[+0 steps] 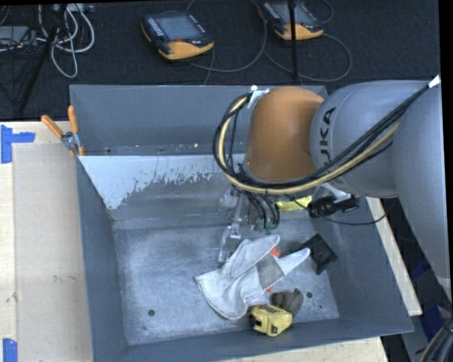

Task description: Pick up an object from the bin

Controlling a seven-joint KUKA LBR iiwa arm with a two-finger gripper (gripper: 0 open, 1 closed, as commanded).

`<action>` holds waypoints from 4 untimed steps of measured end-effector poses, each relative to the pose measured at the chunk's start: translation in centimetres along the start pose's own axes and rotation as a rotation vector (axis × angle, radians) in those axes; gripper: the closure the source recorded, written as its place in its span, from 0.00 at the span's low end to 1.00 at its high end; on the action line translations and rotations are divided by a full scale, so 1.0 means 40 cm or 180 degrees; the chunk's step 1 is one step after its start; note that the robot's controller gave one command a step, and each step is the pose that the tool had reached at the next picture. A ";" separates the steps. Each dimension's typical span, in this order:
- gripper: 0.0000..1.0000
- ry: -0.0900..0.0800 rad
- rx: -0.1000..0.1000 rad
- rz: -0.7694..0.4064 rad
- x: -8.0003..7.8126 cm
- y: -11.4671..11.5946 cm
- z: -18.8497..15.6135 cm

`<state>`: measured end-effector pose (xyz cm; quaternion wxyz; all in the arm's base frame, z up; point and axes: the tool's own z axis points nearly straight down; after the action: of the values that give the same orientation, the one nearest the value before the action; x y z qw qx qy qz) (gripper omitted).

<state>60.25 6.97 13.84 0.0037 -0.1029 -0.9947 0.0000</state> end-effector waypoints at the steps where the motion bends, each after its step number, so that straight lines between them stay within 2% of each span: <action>1: 0.00 -0.0062 -0.0012 0.0149 -0.026 -0.020 0.021; 2: 0.00 -0.0009 -0.0006 0.0010 0.054 -0.146 0.073; 3: 1.00 -0.0050 -0.0006 -0.0759 0.022 -0.170 0.157; 4: 0.00 -0.0053 -0.0007 -0.0754 0.023 -0.171 0.161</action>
Offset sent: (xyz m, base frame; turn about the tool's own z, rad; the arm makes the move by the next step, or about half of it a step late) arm -0.0523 -0.0816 -0.0280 -0.0053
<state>57.90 0.49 7.40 -0.0046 0.0153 -0.9999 -0.0007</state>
